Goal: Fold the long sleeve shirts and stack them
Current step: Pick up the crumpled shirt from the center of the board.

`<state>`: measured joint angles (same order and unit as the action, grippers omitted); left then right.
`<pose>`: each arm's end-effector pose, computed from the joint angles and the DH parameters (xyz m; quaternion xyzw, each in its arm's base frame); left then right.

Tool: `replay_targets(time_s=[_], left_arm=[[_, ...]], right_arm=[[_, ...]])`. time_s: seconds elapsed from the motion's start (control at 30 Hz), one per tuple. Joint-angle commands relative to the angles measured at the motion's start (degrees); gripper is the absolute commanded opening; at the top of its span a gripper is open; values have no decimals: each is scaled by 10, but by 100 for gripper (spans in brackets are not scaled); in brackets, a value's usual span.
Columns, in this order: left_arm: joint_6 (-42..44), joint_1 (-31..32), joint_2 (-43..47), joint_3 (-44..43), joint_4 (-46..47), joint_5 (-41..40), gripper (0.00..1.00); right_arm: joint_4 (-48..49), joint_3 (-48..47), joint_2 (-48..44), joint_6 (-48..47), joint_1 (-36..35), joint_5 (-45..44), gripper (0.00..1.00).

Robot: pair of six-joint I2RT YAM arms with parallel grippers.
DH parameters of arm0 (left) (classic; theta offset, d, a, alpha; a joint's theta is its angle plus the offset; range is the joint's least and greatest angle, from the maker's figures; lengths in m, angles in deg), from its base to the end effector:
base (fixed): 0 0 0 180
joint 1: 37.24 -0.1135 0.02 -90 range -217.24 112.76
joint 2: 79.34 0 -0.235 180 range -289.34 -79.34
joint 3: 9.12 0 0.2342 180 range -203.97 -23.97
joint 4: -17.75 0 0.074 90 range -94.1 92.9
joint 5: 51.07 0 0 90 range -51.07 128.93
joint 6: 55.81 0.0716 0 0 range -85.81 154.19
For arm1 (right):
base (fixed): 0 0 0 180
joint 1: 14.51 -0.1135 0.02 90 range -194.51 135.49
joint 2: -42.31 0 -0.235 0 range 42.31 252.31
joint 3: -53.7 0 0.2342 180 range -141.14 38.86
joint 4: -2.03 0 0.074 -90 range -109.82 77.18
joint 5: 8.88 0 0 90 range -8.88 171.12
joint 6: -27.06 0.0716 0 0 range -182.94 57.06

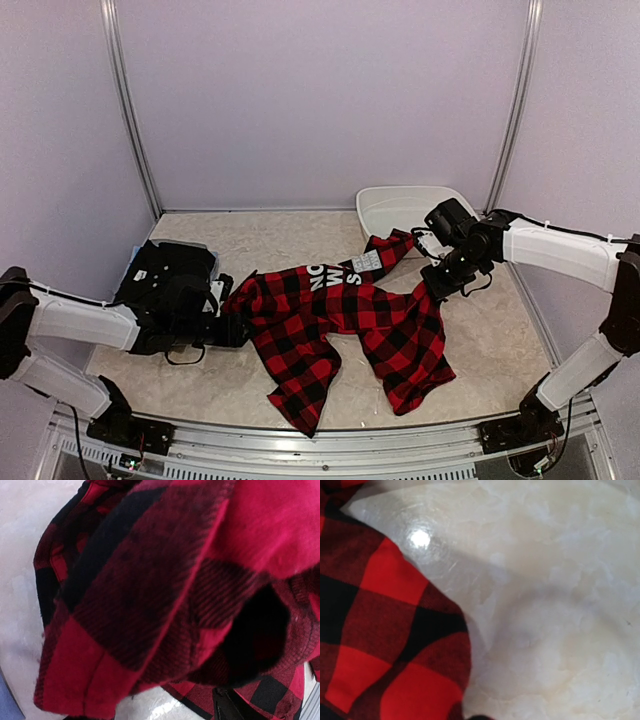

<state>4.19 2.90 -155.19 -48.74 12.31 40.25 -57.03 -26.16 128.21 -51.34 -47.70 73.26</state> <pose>0.1979 -0.1690 0.1062 0.0853 0.9083 -0.2438 0.3290 0.2540 0.1545 0.1918 -0.1679 0.9597 0.0201 0.2244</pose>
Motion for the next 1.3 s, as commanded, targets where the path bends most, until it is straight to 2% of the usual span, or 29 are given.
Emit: replay_targets(time_s=[0.0,0.2,0.3,0.4,0.5,0.63,0.83,1.07,1.27], left_arm=[[44,-14,-19,-12,93,32,61],[60,-22,-60,-11,155,81,59],[63,-22,-80,-18,167,83,52],[65,-23,-94,-21,180,86,40],[64,-24,-94,-24,186,99,21],[63,-28,-68,-28,177,121,0],[57,-46,34,-70,98,124,0],[23,-107,132,-190,-32,115,0],[14,-185,116,-333,-90,157,0]], right_arm=[[8,-3,-13,0,5,6,0],[9,1,-12,-1,4,5,0],[9,1,-13,-1,4,5,0],[10,5,-17,0,5,4,0],[9,7,-19,1,5,0,0],[2,2,-31,4,4,-21,0],[-15,-30,-71,4,6,-62,0],[-46,-118,-101,-18,16,-129,0],[-44,-221,-82,-56,19,-128,0]])
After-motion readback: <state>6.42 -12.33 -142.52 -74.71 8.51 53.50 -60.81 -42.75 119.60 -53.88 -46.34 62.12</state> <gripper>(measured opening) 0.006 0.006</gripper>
